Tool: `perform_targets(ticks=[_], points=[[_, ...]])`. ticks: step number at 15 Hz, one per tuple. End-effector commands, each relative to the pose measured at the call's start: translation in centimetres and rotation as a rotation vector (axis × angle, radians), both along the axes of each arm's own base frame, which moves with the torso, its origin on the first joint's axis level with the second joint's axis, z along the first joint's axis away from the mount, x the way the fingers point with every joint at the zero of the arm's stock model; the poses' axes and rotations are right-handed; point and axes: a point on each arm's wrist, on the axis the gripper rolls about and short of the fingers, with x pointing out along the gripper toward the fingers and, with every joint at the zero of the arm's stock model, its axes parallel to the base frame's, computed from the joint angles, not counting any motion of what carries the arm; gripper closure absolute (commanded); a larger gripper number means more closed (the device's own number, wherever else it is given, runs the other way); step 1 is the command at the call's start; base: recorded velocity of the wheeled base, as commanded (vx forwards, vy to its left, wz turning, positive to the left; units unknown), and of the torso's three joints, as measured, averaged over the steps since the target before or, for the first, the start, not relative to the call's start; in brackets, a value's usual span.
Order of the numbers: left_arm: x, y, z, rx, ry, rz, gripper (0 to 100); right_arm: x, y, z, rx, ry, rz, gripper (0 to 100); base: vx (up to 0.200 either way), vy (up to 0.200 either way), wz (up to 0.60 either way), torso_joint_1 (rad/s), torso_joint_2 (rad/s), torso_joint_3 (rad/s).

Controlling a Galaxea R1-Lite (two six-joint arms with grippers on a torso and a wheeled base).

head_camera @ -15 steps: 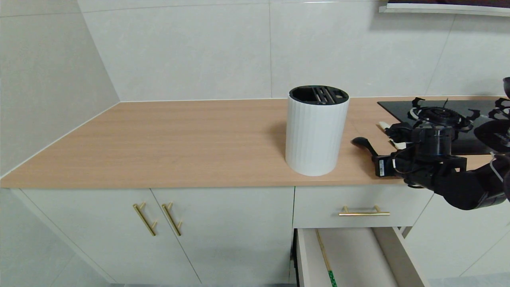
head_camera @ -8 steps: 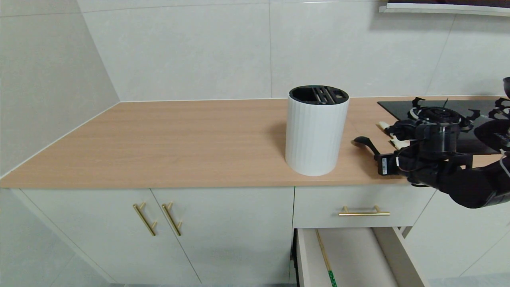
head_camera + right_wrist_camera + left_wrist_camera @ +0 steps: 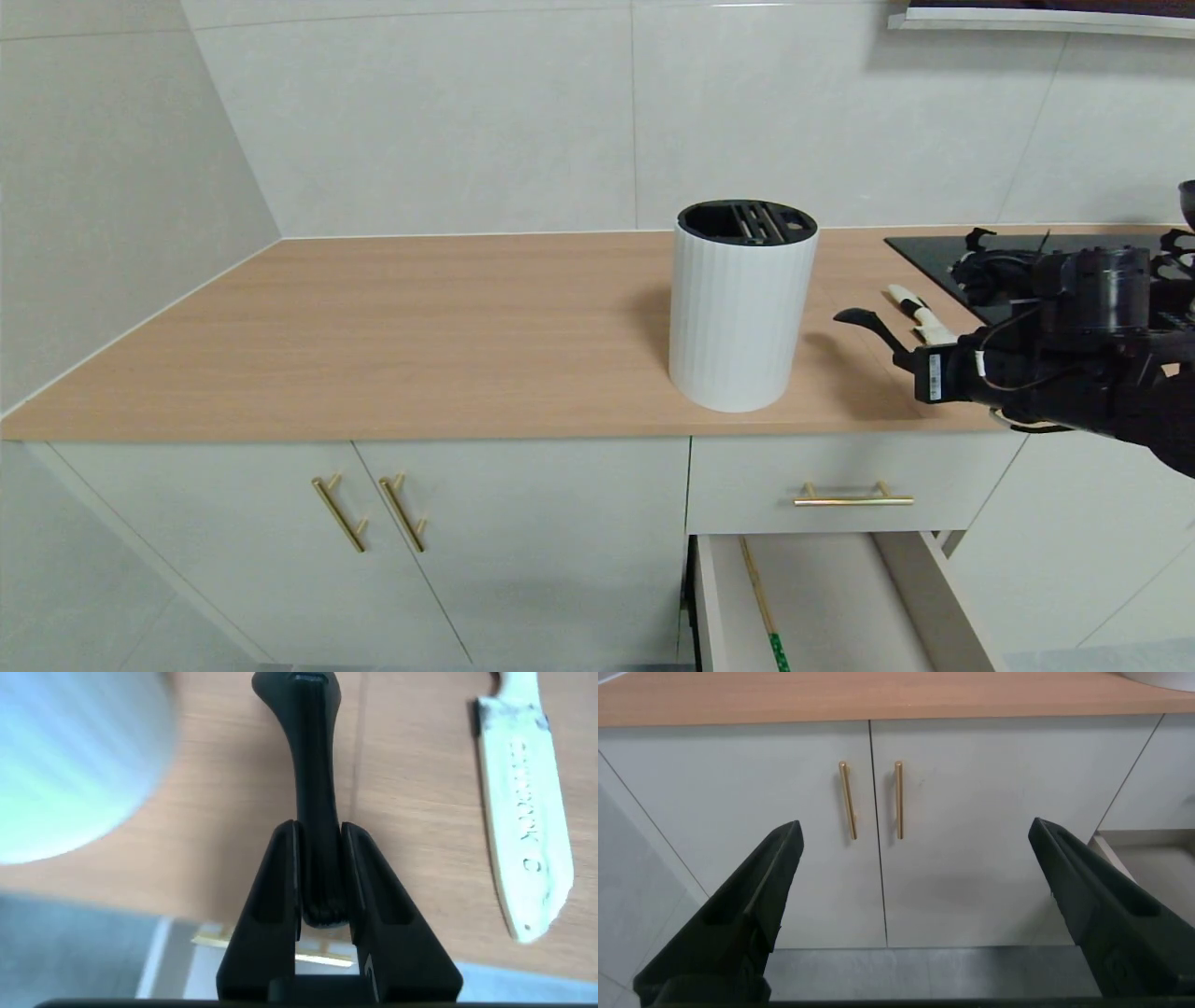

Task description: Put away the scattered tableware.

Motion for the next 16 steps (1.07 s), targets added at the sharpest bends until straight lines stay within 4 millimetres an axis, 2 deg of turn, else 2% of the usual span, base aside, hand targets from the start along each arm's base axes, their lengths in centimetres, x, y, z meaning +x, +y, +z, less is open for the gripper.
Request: perform_targets(ticks=[1, 5, 8, 14, 16], points=[[0.0, 0.0, 0.0, 0.000, 0.000, 0.000, 0, -2.4, -0.2, 2.2, 0.014, -0.062, 0.027, 100, 0.000, 0.000, 0.00, 0.000, 0.00, 0.000], [0.0, 0.0, 0.0, 0.000, 0.000, 0.000, 0, -5.6, -0.1, 3.0, 0.016, -0.089, 0.057, 100, 0.000, 0.000, 0.00, 0.000, 0.00, 0.000], [0.0, 0.0, 0.0, 0.000, 0.000, 0.000, 0, -7.0, -0.4, 1.8, -0.002, -0.053, 0.063, 100, 0.000, 0.000, 0.00, 0.000, 0.00, 0.000], [0.0, 0.0, 0.0, 0.000, 0.000, 0.000, 0, -11.2, -0.7, -0.1, -0.008, -0.005, 0.106, 100, 0.000, 0.000, 0.00, 0.000, 0.00, 0.000], [0.0, 0.0, 0.0, 0.000, 0.000, 0.000, 0, -11.8, -0.8, -0.7, -0.004, 0.013, 0.127, 100, 0.000, 0.000, 0.00, 0.000, 0.00, 0.000]])
